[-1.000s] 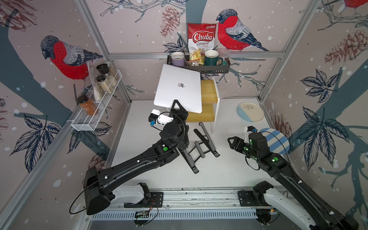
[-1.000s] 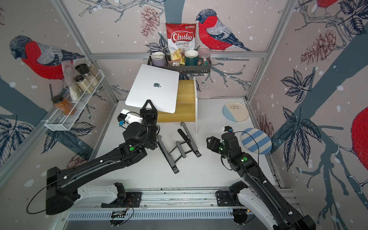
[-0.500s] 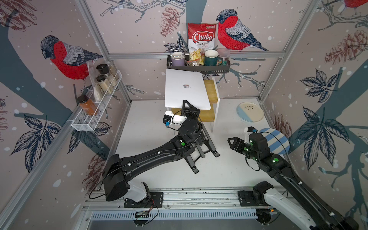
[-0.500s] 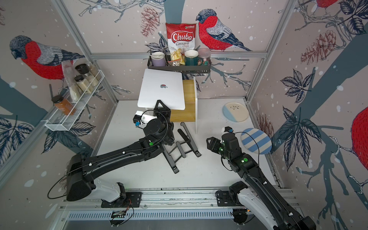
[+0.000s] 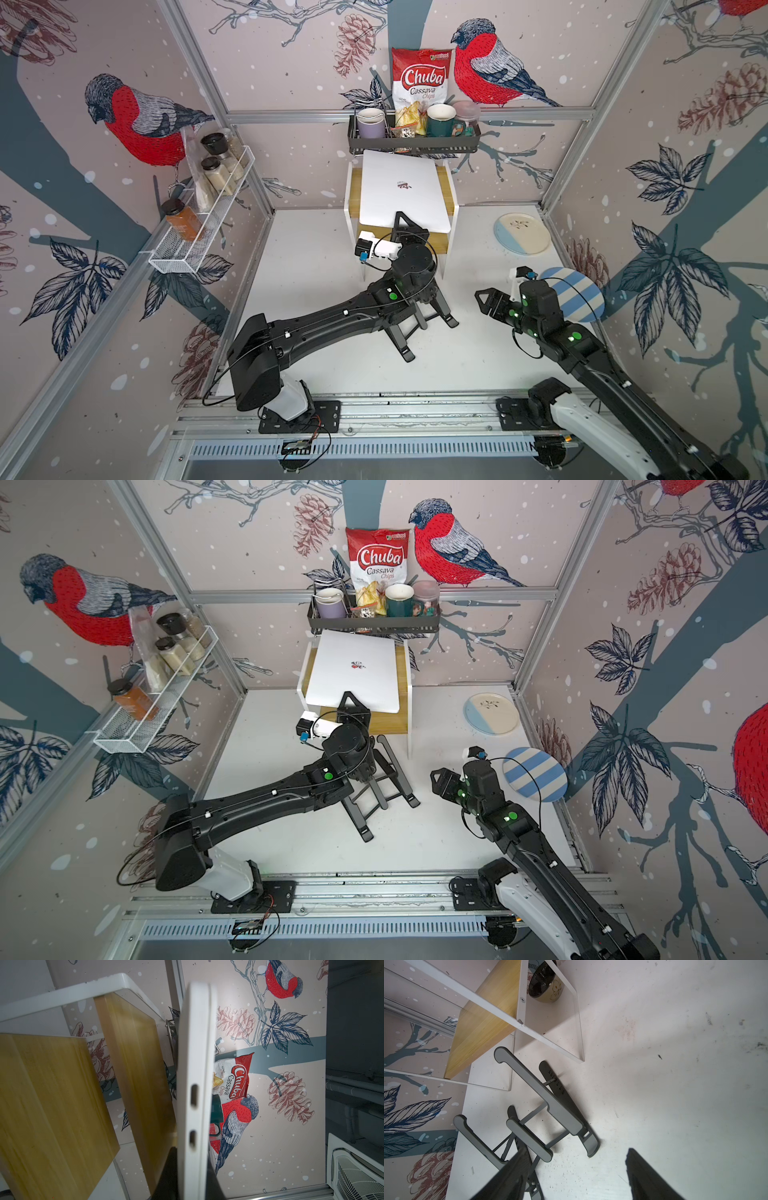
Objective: Close the laptop lid and set it aside
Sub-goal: Place the laptop on the shelf.
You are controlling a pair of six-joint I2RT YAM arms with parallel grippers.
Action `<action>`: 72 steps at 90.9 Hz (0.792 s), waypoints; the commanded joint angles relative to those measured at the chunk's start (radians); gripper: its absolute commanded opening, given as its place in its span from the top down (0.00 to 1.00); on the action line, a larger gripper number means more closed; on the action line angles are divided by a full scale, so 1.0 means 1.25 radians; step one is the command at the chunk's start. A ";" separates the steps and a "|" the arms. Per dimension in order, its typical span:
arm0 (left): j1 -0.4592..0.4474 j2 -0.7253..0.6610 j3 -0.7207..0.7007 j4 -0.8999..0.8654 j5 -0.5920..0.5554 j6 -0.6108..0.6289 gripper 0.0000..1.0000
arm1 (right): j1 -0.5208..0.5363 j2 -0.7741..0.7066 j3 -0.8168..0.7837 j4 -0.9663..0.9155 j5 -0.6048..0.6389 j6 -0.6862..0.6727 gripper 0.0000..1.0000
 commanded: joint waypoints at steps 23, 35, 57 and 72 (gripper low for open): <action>0.026 0.001 0.019 -0.098 0.057 -0.150 1.00 | 0.001 -0.009 -0.009 0.017 0.003 0.007 0.25; 0.032 0.011 0.016 -0.102 0.063 -0.164 1.00 | 0.002 -0.009 -0.009 0.016 0.004 0.005 0.25; 0.036 0.013 0.026 -0.133 0.066 -0.180 0.85 | 0.001 -0.011 -0.007 0.015 0.005 0.004 0.24; 0.039 0.008 0.027 -0.173 0.088 -0.209 0.72 | 0.001 -0.014 -0.007 0.011 0.004 0.006 0.24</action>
